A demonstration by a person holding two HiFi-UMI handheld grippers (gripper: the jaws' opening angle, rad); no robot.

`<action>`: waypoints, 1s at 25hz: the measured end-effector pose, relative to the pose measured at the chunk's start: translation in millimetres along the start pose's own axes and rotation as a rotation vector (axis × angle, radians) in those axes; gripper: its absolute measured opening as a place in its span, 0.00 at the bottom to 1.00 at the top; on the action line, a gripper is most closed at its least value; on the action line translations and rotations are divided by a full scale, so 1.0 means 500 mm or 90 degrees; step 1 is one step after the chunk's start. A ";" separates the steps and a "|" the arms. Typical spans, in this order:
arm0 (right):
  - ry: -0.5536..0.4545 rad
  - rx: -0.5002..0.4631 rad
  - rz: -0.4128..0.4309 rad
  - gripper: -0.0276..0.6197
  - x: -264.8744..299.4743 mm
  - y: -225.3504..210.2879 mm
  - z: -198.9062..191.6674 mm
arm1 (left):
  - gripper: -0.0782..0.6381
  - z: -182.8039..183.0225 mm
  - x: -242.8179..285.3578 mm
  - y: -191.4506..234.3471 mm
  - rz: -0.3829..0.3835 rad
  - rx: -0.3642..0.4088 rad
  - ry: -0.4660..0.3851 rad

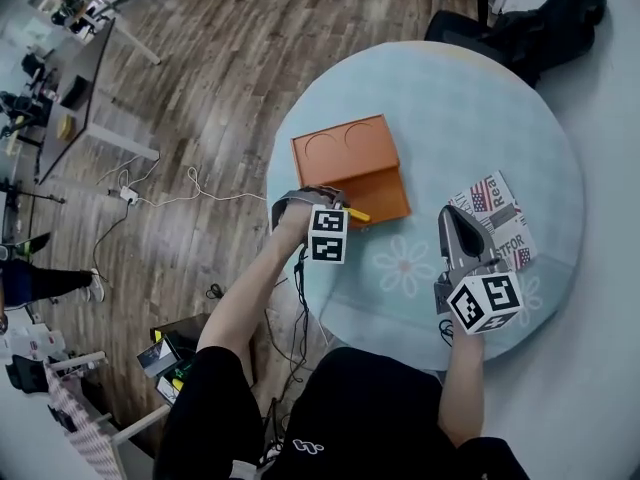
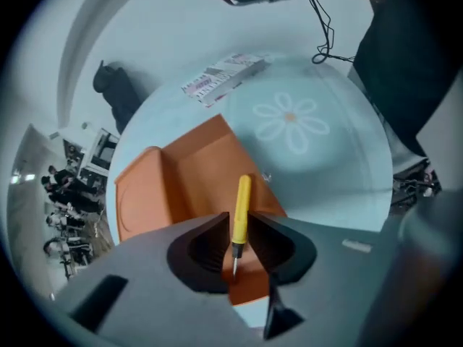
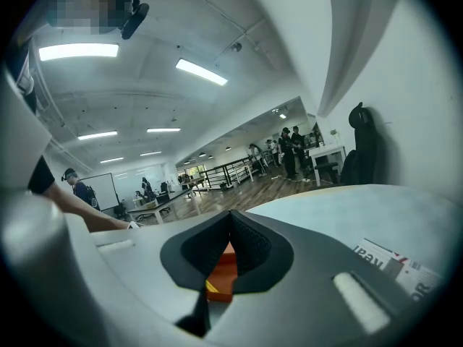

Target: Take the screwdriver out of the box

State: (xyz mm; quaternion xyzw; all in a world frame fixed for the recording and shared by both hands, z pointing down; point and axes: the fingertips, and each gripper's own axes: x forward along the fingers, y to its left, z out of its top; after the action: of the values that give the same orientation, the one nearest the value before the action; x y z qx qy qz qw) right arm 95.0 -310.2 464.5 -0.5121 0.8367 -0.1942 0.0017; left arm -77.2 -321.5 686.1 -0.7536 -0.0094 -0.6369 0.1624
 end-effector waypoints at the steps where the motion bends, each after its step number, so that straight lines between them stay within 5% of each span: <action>1: 0.001 0.001 -0.003 0.06 -0.001 -0.005 -0.001 | 0.23 -0.003 0.014 -0.007 -0.023 0.016 0.013; 5: 0.003 0.003 -0.016 0.06 -0.005 -0.024 -0.001 | 0.23 -0.013 0.055 -0.010 -0.065 0.059 0.057; 18: 0.010 0.004 -0.018 0.06 -0.002 -0.034 -0.008 | 0.23 -0.001 0.108 -0.018 -0.101 0.058 0.069; 22: 0.020 -0.004 -0.001 0.06 0.001 -0.009 -0.012 | 0.22 0.004 0.090 -0.010 -0.070 0.042 0.052; 25: 0.021 -0.010 0.015 0.06 0.006 0.011 -0.010 | 0.22 0.017 0.040 0.014 -0.018 -0.031 -0.004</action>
State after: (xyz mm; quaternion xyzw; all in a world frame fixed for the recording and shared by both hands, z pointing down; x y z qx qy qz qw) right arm 88.0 -308.8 467.9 -0.4991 0.8439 -0.1965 -0.0140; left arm -63.5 -329.8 702.4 -0.7592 -0.0051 -0.6367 0.1346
